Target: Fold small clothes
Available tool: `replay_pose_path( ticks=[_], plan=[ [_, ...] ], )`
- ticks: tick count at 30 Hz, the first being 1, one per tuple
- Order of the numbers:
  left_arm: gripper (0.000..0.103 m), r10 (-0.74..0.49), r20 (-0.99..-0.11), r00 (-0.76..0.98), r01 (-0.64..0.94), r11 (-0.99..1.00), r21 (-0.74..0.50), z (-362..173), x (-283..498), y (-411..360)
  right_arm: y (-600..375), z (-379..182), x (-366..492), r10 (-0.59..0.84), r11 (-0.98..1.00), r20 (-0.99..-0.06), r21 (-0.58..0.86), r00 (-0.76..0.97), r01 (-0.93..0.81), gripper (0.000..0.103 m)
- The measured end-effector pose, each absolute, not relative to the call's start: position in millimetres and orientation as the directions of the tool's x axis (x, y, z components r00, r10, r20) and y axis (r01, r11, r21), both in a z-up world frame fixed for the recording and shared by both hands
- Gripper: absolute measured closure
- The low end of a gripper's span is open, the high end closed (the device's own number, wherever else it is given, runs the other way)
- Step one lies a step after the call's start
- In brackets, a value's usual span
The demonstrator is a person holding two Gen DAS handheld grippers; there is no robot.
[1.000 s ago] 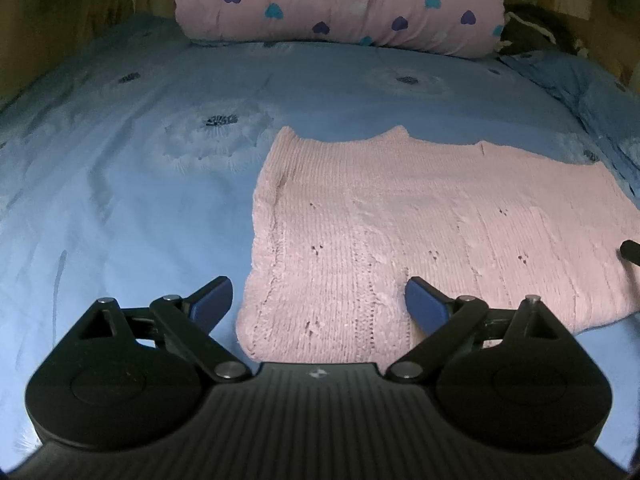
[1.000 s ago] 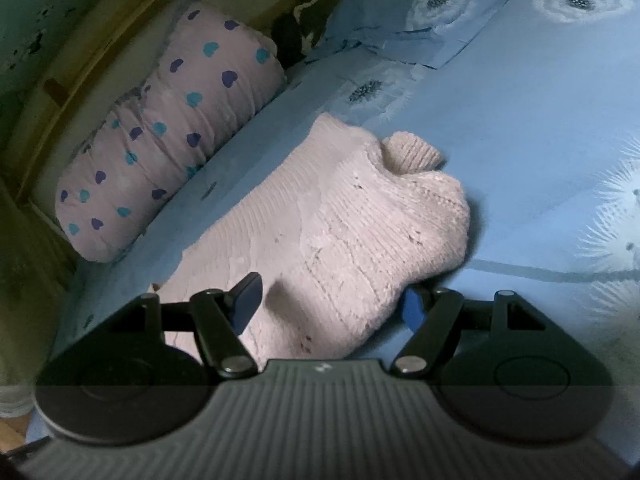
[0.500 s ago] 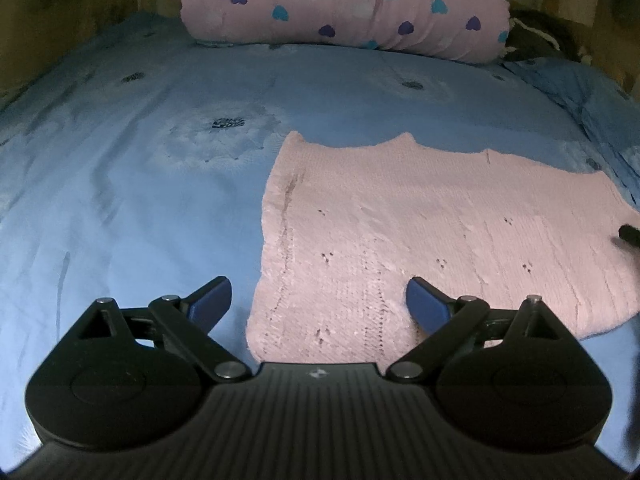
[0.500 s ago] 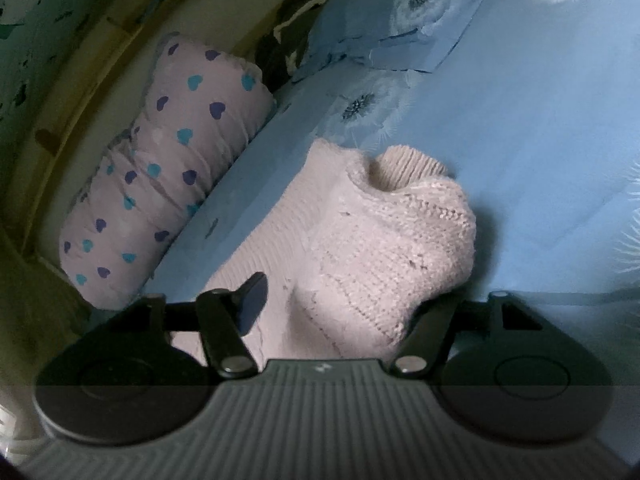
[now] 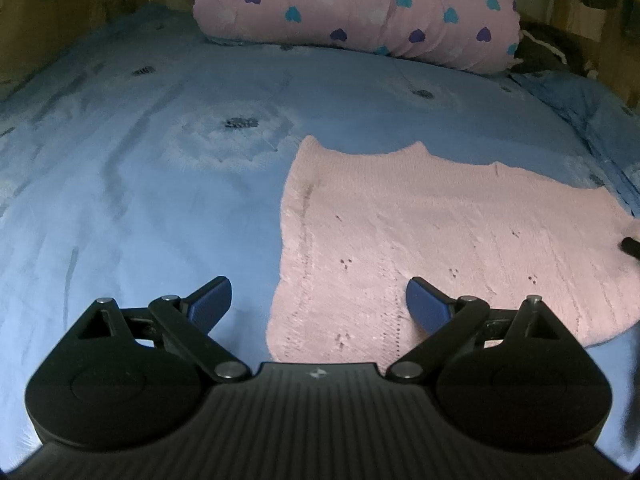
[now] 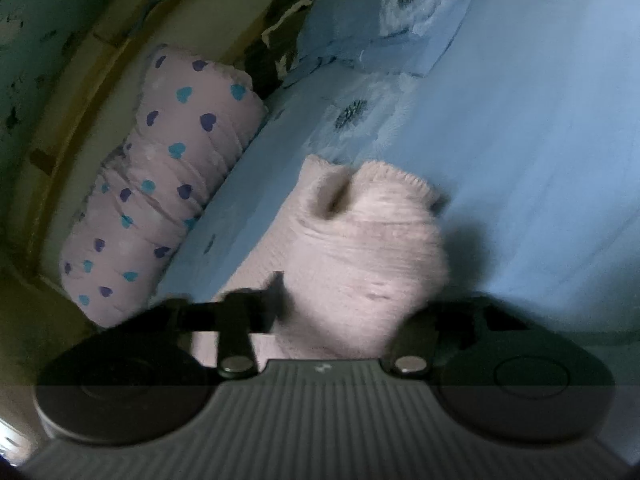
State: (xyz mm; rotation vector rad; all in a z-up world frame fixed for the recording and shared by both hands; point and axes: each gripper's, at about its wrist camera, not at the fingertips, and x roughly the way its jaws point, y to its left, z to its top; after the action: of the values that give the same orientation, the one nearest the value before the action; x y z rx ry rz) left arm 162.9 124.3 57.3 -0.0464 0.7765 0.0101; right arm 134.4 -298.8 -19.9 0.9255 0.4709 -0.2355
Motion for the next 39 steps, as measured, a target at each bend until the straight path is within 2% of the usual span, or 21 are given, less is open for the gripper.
replay_pose_path(
  ticks=[8, 15, 21, 26, 33, 39],
  plan=[
    [0.007, 0.009, -0.692, 0.722, -0.068, 0.996, -0.058, 62, 161, 139, -276, 17, 134, 0.005, 0.695, -0.441, 0.648, 0.898, 0.314, 0.071],
    [0.007, 0.028, -0.682, 0.730, -0.108, 0.991, -0.074, 68, 160, 150, -238, 55, 145, 0.043, 0.832, -0.404, 0.520, 0.914, 0.191, 0.071],
    [0.006, 0.067, -0.681, 0.729, -0.122, 0.992, -0.033, 68, 160, 152, -182, 74, 160, 0.116, 0.929, -0.384, 0.369, 0.916, 0.037, 0.071],
    [0.006, 0.086, -0.689, 0.720, -0.141, 0.990, -0.024, 67, 162, 160, -137, 64, 171, 0.203, 0.962, -0.439, 0.254, 0.875, -0.096, 0.071],
    [0.006, 0.116, -0.709, 0.696, -0.212, 0.976, -0.049, 66, 164, 181, -106, 29, 184, 0.221, 0.973, -0.556, 0.183, 0.801, -0.141, 0.071],
    [0.006, 0.130, -0.711, 0.691, -0.248, 0.967, -0.065, 69, 165, 191, -100, 47, 188, 0.155, 0.980, -0.563, 0.189, 0.812, -0.056, 0.072]
  ],
)
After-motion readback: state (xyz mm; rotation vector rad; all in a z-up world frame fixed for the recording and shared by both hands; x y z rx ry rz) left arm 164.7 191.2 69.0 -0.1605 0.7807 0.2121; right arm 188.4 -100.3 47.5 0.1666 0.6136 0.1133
